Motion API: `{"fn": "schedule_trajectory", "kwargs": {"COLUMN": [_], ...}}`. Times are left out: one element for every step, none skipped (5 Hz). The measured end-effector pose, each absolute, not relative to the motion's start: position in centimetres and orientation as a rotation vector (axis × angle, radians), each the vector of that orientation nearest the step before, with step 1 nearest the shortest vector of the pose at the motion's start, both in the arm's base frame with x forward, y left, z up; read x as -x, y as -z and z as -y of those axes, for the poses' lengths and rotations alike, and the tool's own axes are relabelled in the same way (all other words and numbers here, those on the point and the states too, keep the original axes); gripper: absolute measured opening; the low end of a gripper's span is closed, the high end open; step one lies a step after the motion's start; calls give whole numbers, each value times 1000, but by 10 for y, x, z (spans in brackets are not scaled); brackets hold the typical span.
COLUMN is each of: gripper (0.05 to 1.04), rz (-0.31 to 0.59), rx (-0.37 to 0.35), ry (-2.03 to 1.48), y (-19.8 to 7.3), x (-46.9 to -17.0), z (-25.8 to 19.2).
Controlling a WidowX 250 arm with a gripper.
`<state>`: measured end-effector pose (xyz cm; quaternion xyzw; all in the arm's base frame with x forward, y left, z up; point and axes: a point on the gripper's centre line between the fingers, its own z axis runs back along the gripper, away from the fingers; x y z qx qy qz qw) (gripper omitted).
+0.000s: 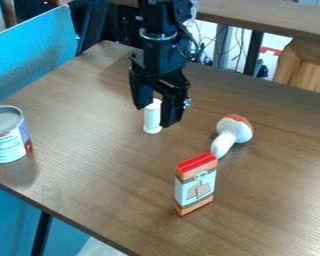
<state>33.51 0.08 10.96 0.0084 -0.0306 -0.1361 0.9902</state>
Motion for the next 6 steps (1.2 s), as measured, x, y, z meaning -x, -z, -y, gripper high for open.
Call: {"fn": "schedule_trajectory", "kwargs": {"gripper": [999, 999, 999, 999, 999, 999], "rz": [22, 31, 19, 10, -26, -44], "rx": [-12, 9, 30, 22, -34, -56], "ry": [273, 260, 237, 240, 211, 211], "y": [-98, -102, -103, -101, -91, -87], "x": [-333, -342, -351, -360, -372, -381], "z": [-1, -8, -30, -35, -46, -50]}}
